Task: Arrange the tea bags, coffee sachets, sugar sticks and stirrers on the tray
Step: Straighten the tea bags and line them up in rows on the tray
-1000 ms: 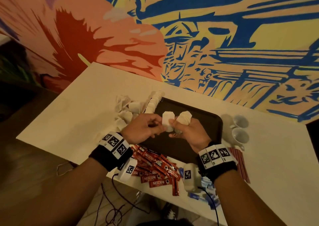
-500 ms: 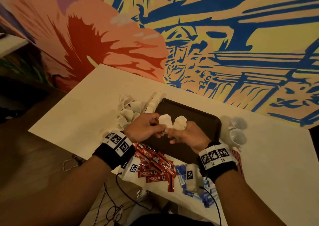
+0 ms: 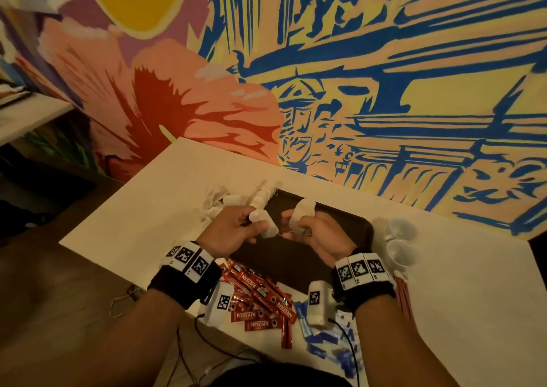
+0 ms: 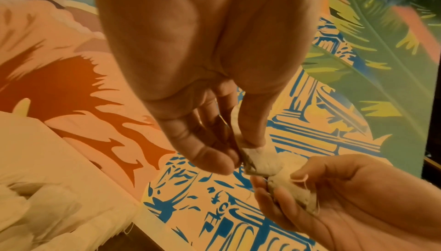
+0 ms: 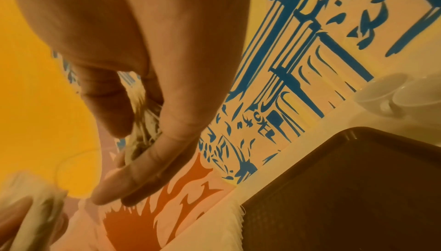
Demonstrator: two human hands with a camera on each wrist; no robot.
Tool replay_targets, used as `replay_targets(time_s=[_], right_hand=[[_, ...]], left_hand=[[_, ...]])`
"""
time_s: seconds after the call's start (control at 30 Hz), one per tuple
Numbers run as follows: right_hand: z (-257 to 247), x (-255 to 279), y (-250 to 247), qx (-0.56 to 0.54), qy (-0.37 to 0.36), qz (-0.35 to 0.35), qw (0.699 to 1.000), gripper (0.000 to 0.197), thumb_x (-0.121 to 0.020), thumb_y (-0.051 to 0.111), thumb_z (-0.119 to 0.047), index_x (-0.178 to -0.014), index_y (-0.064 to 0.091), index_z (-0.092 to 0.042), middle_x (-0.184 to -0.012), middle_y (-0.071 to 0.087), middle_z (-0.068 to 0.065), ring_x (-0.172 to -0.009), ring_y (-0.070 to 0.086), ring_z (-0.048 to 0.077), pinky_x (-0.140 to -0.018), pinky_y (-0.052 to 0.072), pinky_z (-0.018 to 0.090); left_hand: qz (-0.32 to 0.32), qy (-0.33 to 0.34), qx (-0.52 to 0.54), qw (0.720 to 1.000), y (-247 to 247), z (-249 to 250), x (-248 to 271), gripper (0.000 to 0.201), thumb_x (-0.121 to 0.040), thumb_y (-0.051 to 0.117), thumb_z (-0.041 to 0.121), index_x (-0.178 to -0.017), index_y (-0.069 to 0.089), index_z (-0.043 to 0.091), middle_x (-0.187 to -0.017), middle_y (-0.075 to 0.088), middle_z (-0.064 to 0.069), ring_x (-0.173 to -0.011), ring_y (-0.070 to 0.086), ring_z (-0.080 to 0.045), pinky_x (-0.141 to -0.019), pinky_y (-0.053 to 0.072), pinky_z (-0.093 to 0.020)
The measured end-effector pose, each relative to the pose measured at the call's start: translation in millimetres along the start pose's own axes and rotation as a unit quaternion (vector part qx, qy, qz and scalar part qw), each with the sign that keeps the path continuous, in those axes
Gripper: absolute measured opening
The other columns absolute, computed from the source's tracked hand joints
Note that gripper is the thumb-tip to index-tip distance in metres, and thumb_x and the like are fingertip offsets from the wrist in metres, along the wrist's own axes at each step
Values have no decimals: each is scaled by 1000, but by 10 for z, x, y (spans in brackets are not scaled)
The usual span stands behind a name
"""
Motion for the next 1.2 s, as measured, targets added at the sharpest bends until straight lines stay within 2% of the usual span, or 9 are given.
replay_targets(time_s=[0.17,0.23,0.3,0.4,0.57,0.77,0.93,1.03,1.2], right_hand=[[-101,-68,-26,-9,-26,26,999,25,-101,48,1,-117,67,-2,-118,68,22,-103,66,27,-91,59,36],[-137,-125,-27,-2,-44,43,998,25,-101,52,0,-122,65,-1,-117,70,20,-101,66,26,-92,58,38],[-170,-196,-27,-6,-61,58,996,25,-99,54,2,-121,66,-2,-113,73,18,-102,68,27,-93,58,40],[-251,-279,15,-19,-78,74,994,22,-97,57,5,-109,68,-8,-113,73,18,-107,69,26,-89,60,37],[-301,-433,95,-19,-84,97,992,20,-96,60,2,-104,71,-14,-114,74,14,-109,70,26,-83,61,34],[-304,-575,136,-1,-75,126,989,20,-95,61,0,-106,74,-11,-112,73,4,-106,67,19,-82,60,31],[-236,-625,92,7,-63,155,986,21,-96,62,0,-107,73,-14,-117,72,5,-109,67,21,-87,60,36],[-199,-620,75,16,-58,161,985,22,-96,62,-2,-103,73,-20,-115,74,4,-107,69,20,-91,59,40],[-60,-632,19,43,-25,184,982,23,-99,59,-6,-114,71,-18,-120,71,5,-110,68,21,-89,60,36]], left_hand=[[30,-16,32,999,-149,-24,-98,12,-94,69,24,-98,75,14,-91,75,-14,-81,71,-30,-74,58,-40],[43,-13,25,999,-220,32,-168,10,-95,68,20,-87,73,18,-82,73,-13,-70,67,-19,-66,56,-31],[41,-16,1,999,-294,25,-277,10,-97,65,15,-92,73,12,-81,71,-11,-71,67,-13,-64,56,-24],[19,-43,-51,998,-413,-135,-479,17,-98,62,12,-103,71,-1,-88,71,-18,-72,66,-14,-63,55,-21],[-1,-107,-135,985,-609,-635,-792,13,-94,65,9,-107,65,7,-89,68,-10,-65,65,-16,-52,51,-19],[-55,-155,-259,952,-650,-1300,-1009,8,-92,64,23,-96,65,16,-86,68,-6,-90,69,-31,-80,59,-40],[-102,-168,-313,929,-497,-1758,-1105,23,-95,61,34,-112,71,23,-104,67,0,-96,62,-19,-82,50,-29],[-131,-177,-329,918,-385,-1959,-1151,24,-96,59,35,-114,71,24,-117,68,-2,-103,62,-22,-80,46,-27],[-163,-181,-376,894,-337,-2188,-1225,33,-97,53,34,-122,65,17,-121,66,-8,-105,63,-29,-79,48,-30]])
Point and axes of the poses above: each hand's wrist, its own x-axis away from the middle knuckle, its own y-axis out of the palm, z = x × y, the point moved 7 cm from there along -x, towards the middle knuckle
